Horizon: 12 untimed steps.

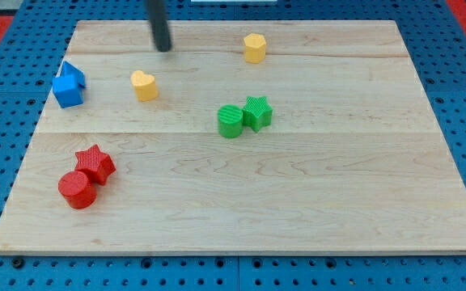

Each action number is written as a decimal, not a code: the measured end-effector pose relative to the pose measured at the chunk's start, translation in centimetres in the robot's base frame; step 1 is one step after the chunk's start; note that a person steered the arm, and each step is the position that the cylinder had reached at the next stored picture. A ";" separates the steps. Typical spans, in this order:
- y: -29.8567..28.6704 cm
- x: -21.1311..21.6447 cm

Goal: Place the yellow heart to the top left

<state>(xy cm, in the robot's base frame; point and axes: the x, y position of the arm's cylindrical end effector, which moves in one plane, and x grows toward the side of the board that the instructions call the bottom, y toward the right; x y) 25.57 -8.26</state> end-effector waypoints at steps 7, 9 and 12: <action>-7.1 11.2; -7.2 8.8; -8.7 2.6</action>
<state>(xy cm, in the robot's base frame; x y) 28.18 -17.00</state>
